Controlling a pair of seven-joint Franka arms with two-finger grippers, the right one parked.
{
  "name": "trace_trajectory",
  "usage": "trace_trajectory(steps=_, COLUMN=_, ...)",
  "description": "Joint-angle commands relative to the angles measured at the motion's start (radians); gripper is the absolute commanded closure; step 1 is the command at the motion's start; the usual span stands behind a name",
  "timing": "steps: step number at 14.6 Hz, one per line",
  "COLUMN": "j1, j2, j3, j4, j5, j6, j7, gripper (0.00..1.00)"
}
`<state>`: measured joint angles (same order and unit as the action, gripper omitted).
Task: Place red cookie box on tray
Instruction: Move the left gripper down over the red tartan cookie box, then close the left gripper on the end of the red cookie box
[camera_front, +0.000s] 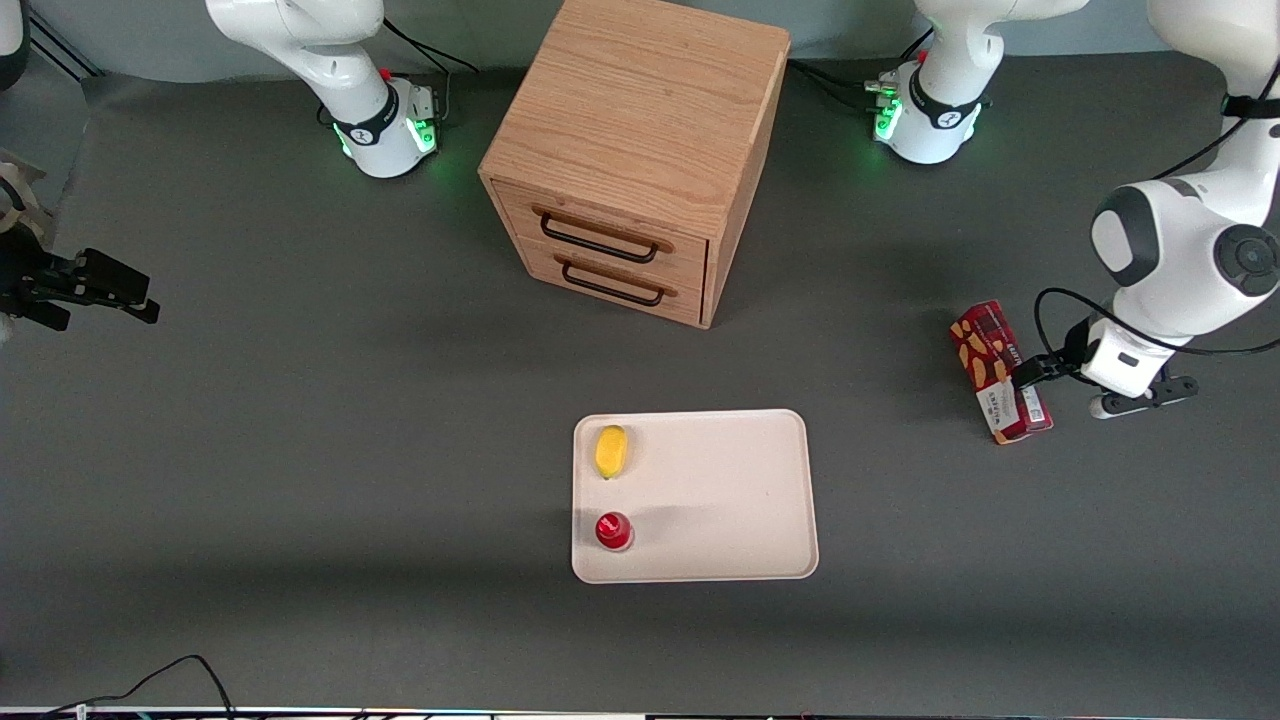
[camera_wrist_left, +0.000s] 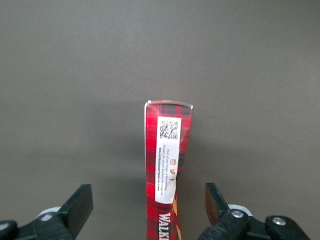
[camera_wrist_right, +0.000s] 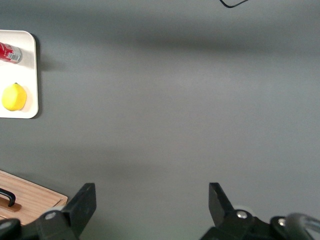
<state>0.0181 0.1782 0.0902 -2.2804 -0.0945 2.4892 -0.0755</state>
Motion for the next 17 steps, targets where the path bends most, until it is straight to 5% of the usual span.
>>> trace_trajectory(steps=1, j1=-0.018, j2=0.016, j3=0.005, j4=-0.060, j5=-0.034, j6=0.113, j7=-0.001, gripper=0.00)
trace_trajectory(steps=3, j1=-0.018, j2=0.044, j3=0.003, j4=-0.062, j5=-0.039, j6=0.141, j7=-0.001, gripper=0.04)
trace_trajectory(steps=4, j1=-0.020, j2=0.050, j3=0.002, j4=-0.062, j5=-0.062, j6=0.142, j7=-0.001, gripper=0.25)
trace_trajectory(steps=6, j1=-0.029, j2=0.052, j3=0.000, j4=-0.062, j5=-0.083, j6=0.142, j7=-0.001, gripper=0.86)
trace_trajectory(steps=7, j1=-0.030, j2=0.052, j3=0.000, j4=-0.061, j5=-0.085, j6=0.142, j7=-0.001, gripper=1.00)
trace_trajectory(steps=11, j1=-0.040, j2=0.002, j3=-0.001, j4=-0.028, j5=-0.083, j6=0.070, j7=-0.003, gripper=1.00)
trace_trajectory(steps=17, j1=-0.040, j2=-0.169, j3=0.002, j4=0.249, j5=-0.018, j6=-0.491, j7=-0.007, gripper=1.00)
